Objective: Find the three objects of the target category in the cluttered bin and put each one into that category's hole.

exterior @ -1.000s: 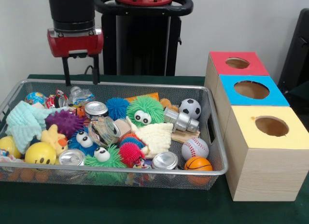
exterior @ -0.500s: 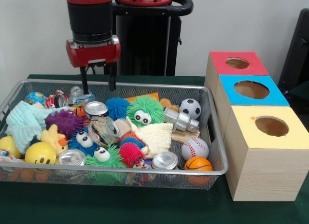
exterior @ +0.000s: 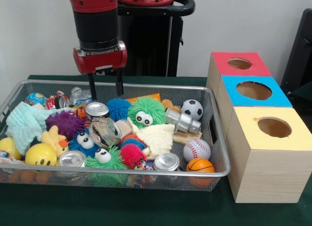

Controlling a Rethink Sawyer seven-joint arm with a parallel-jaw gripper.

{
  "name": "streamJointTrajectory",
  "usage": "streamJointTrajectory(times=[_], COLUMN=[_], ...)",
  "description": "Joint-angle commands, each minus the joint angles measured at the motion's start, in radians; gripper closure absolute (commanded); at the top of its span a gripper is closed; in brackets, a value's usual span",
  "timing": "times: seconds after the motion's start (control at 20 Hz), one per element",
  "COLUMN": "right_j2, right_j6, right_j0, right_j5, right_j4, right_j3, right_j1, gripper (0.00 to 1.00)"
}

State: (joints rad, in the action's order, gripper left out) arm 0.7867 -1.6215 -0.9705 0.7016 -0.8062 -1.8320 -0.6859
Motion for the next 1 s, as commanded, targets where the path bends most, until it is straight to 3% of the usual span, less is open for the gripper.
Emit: streamJointTrajectory(times=[0.05, 0.5, 1.0], right_j2=[0.01, 0.027, 0.02], right_j6=[0.191, 0.24, 0.222], right_j0=[-0.022, -0.044, -0.027], right_j5=[-0.04, -0.004, 0.004], right_j4=[-0.062, -0.048, -0.062], right_j3=[-0.021, -0.012, -0.011], right_j1=[0.029, 0.017, 0.014], gripper=[0.0, 0.0, 0.0])
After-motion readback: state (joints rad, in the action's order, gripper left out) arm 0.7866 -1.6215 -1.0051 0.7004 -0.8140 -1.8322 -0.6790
